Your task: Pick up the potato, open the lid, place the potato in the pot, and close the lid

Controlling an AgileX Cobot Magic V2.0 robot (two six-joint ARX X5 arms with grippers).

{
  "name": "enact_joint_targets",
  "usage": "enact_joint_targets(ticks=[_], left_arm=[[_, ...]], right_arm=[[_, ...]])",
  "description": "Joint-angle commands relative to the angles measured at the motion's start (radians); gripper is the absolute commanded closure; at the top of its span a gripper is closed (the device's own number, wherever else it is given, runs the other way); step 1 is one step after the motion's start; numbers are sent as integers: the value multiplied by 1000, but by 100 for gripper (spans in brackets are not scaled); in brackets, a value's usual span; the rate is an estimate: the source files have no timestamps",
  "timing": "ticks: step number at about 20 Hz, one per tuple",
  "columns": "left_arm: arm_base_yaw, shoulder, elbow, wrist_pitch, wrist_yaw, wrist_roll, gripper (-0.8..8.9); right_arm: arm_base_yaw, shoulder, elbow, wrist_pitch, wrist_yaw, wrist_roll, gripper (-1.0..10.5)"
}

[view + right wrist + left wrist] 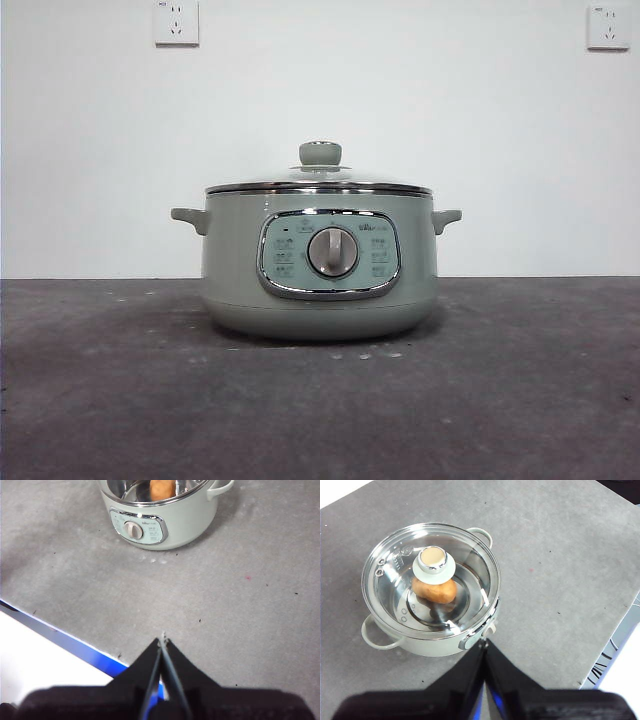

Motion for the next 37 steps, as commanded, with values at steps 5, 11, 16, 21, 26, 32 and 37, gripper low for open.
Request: enact_joint_targets(ticks=[5,11,16,21,26,32,37], left_arm=[[230,-87,-24,117,34,43,817],[447,-477,-531,584,137,84,817],[570,-816,-1115,900,111,84,817],[585,-1077,-1590,1141,32,72,817],[584,-1274,-1855,1183,-71,20,817],[584,-1448,-2013,1181,-127,-93,817],[576,-1449,-2021,1162,-126,-114,817]], right_arm=[[0,-2,-8,-26,1,0,946],[0,-2,-8,-26,1,0,946],[0,-1,-8,-26,2,0,946],[0,-1,-8,-26,19,0,946],[0,-1,-8,-26,80,0,946],[0,-1,-8,-26,79,0,946],[0,-1,-8,-26,87,0,946]])
